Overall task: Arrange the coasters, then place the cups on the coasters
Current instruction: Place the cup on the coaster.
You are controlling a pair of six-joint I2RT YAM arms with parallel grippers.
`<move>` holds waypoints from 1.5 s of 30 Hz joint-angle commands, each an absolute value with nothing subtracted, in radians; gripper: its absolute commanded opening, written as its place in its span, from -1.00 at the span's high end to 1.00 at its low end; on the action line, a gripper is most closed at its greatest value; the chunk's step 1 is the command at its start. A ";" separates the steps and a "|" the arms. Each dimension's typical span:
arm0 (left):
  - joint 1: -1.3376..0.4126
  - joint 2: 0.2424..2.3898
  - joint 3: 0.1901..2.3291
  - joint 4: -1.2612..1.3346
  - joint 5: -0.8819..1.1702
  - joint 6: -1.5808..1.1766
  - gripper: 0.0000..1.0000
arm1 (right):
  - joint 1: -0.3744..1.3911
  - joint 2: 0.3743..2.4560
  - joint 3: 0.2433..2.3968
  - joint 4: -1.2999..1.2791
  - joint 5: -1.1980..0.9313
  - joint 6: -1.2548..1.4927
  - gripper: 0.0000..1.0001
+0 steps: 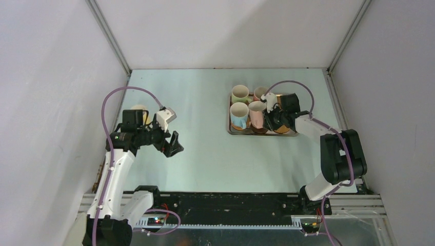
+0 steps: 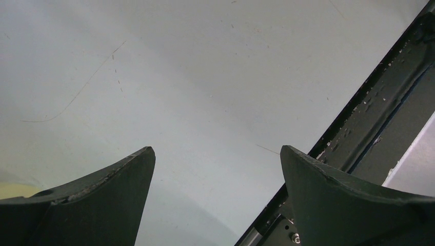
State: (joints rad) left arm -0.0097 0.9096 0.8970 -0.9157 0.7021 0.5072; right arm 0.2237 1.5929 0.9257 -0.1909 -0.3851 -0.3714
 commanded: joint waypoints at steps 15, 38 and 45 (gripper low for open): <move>-0.003 0.912 0.899 -0.913 0.739 0.531 -0.99 | 0.249 1.552 0.914 -0.092 -0.374 -0.436 1.00; -0.003 0.918 0.900 -0.916 0.741 0.535 -0.99 | 0.188 1.497 0.997 -0.246 -0.455 -0.430 0.06; -0.003 0.935 0.901 -0.914 0.729 0.531 -0.99 | 0.157 1.469 1.009 -0.267 -0.499 -0.419 0.14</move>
State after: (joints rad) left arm -0.0097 0.9241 0.8970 -0.9234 0.7113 0.5091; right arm 0.1806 1.5131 0.9516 -0.2638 -0.4438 -0.4355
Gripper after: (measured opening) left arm 0.996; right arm 0.443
